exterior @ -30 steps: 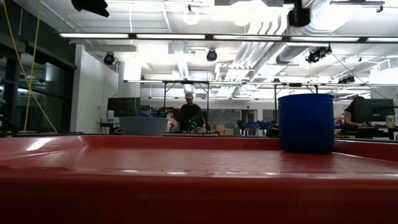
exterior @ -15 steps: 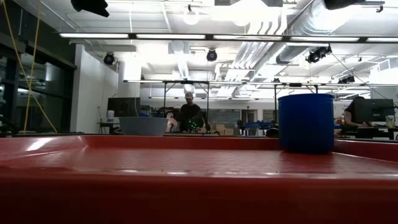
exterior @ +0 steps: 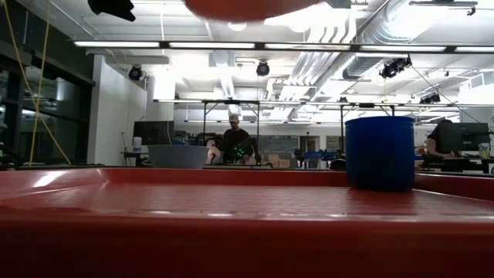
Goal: Set up tray
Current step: Put the pink plate on the bottom left of the blue mug
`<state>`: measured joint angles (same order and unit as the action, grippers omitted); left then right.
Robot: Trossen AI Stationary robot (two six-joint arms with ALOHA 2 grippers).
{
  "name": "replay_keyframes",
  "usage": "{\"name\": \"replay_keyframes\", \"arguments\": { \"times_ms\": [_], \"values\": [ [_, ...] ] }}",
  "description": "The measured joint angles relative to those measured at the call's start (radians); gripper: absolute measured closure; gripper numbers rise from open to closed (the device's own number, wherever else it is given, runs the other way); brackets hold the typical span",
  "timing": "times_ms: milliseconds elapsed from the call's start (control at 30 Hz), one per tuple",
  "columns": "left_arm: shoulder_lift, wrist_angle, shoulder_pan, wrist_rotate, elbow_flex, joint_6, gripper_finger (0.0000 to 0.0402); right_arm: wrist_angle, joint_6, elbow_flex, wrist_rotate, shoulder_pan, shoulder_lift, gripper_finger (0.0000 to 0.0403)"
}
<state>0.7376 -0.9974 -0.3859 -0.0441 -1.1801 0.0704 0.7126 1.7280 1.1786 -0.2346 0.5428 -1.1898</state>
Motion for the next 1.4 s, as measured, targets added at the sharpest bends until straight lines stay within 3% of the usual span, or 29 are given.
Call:
{"name": "replay_keyframes", "arguments": {
  "times_ms": [367,600,767,1033,1400],
  "values": [
    [0.000,0.000,0.000,0.000,0.000,0.003,0.0140,-0.214,0.103,0.000,-0.024,0.047,-0.212,0.0403],
    [0.000,0.000,0.000,0.000,0.000,0.004,0.0140,-0.256,0.155,0.000,0.001,0.044,-0.292,0.0403],
    [0.000,0.000,0.000,0.000,0.000,0.003,0.0140,-0.196,0.188,0.000,0.027,0.038,-0.297,0.0403],
    [0.000,0.000,0.000,0.000,0.000,0.003,0.0140,0.038,0.225,0.066,0.080,0.007,-0.297,0.0403],
    [0.000,0.000,0.000,0.000,0.000,0.003,0.0140,0.152,0.275,0.066,0.184,0.007,-0.350,0.0402]
  ]
}}
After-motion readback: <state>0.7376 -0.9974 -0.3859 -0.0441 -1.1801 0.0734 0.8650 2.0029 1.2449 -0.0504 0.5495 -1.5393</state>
